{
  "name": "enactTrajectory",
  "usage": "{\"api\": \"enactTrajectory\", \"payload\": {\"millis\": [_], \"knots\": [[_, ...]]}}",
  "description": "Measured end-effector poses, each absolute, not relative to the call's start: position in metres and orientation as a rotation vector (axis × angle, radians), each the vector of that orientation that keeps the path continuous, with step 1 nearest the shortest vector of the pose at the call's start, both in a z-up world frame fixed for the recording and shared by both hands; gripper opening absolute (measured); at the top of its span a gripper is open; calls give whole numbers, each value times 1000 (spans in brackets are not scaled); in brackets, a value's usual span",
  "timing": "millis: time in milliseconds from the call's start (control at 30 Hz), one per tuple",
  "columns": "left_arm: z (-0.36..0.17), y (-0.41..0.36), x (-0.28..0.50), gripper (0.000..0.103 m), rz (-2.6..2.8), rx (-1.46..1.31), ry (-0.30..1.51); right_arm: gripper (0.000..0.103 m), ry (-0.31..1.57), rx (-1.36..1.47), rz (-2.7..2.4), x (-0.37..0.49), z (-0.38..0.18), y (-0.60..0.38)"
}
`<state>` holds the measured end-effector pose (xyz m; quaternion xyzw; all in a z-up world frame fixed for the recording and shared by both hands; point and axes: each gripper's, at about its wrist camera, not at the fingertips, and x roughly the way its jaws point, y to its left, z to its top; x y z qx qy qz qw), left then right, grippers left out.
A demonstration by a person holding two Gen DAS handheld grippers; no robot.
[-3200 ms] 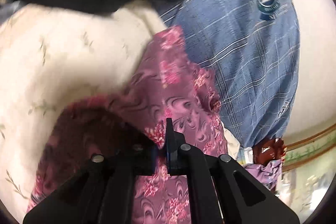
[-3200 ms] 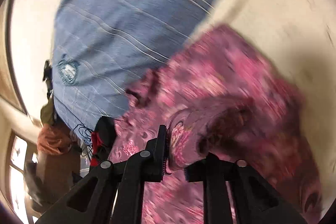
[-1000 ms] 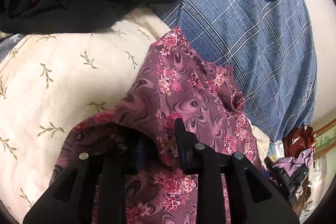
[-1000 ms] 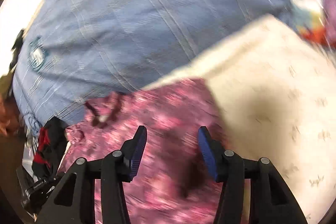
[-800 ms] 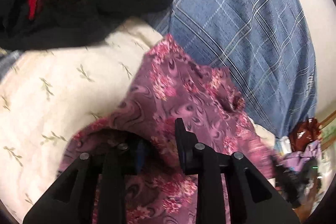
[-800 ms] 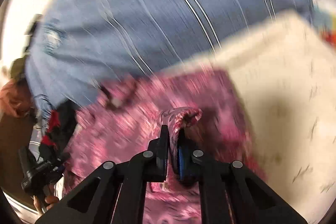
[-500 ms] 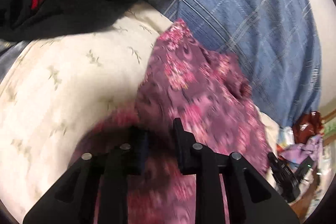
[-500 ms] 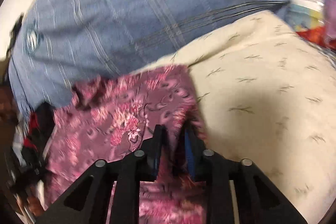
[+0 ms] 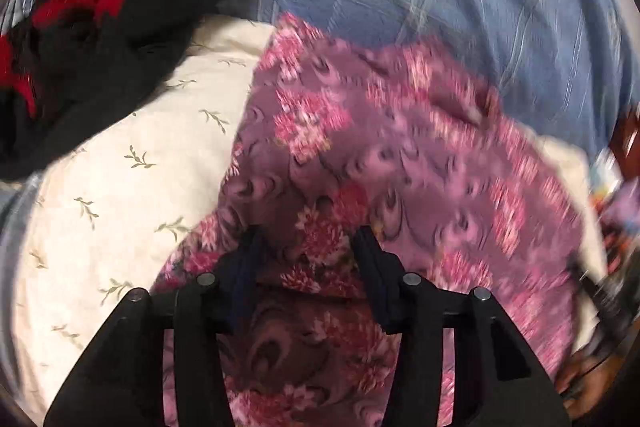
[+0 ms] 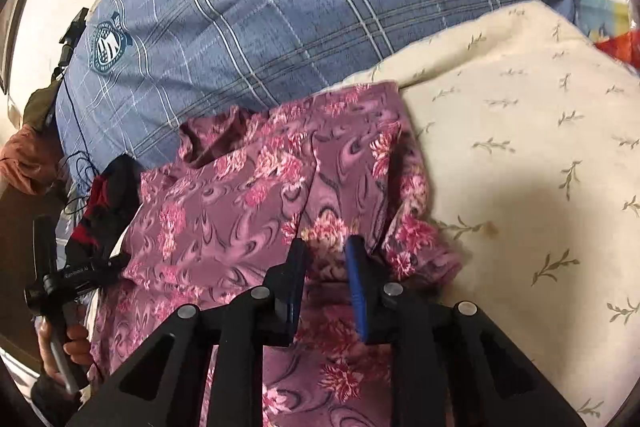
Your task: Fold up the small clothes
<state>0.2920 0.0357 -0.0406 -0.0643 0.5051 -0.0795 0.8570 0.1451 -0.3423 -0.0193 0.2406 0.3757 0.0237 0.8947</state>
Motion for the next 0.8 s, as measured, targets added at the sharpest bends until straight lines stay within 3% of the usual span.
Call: {"api": "enactTrajectory", "payload": {"millis": [167,400,467,500,667,800], "knots": [[-25,68,270,44,-186,-233,1121,24,816,548,60,135,-11,-348],[-32,159,192,44,-71,-290,1214,31,833,562,104,37,-15,-365],[-40,174,169,44,-106,-335,1256,46,836,544,51,7,-15,-370],[-41,177,156,44,-133,-341,1257,46,828,554,60,-9,-18,-373],[-44,174,97,63,-223,-301,1278,47,852,623,134,-64,-30,-376],[-49,159,63,67,-294,-242,1310,49,917,651,234,-87,-41,-363]]}}
